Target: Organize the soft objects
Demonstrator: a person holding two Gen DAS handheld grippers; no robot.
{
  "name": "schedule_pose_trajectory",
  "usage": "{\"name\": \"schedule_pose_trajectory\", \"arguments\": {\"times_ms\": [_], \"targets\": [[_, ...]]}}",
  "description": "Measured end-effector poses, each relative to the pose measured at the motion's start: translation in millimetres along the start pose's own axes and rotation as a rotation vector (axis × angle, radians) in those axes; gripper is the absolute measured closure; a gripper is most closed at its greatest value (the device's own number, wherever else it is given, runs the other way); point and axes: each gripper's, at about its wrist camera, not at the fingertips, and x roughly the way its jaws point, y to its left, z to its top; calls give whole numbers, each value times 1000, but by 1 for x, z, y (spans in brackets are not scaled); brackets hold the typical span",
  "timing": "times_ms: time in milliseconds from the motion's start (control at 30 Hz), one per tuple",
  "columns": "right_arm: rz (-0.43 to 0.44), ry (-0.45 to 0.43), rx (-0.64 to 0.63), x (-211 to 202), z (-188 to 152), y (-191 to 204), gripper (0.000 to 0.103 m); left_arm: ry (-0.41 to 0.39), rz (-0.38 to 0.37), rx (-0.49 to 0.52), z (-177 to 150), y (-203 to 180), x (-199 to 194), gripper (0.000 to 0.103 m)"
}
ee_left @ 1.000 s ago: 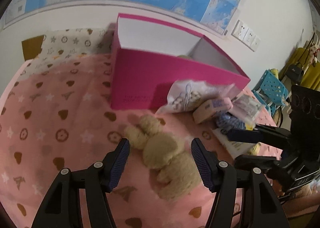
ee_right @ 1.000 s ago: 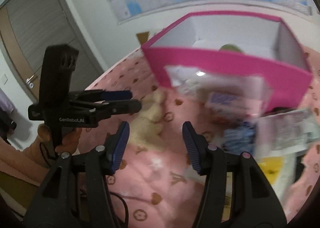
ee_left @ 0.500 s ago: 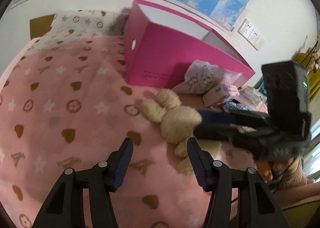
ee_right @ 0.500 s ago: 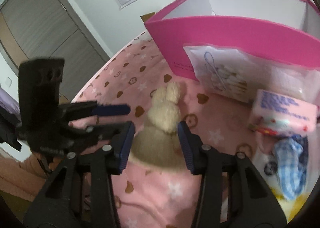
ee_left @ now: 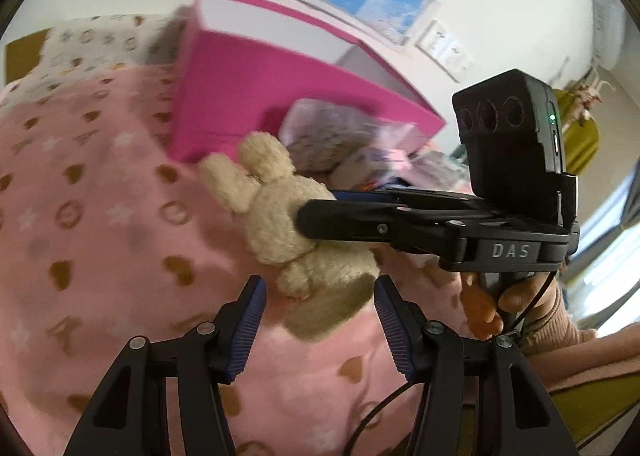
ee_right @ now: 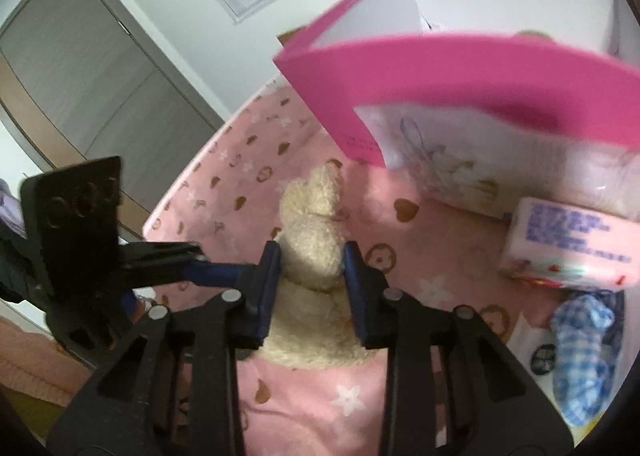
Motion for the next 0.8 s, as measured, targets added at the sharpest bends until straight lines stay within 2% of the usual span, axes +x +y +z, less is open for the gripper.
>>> {"name": "schedule_pose_trajectory", "arguments": {"times_ms": [100,367,600,800], "targets": [[1,-43,-13,-15,4,7,69,-38,-31,50,14,-16,-4,47],[-10,-194,-89,-67,36,29,69,-159,-27,169,64,-47,-28,53],[-61,-305,-135,-85,89,32,69,-223,54,246,122,-56,-29,53],[-112,-328,-108,-75,123,9,69,-199,124,230,156,-38,-11,53]]}}
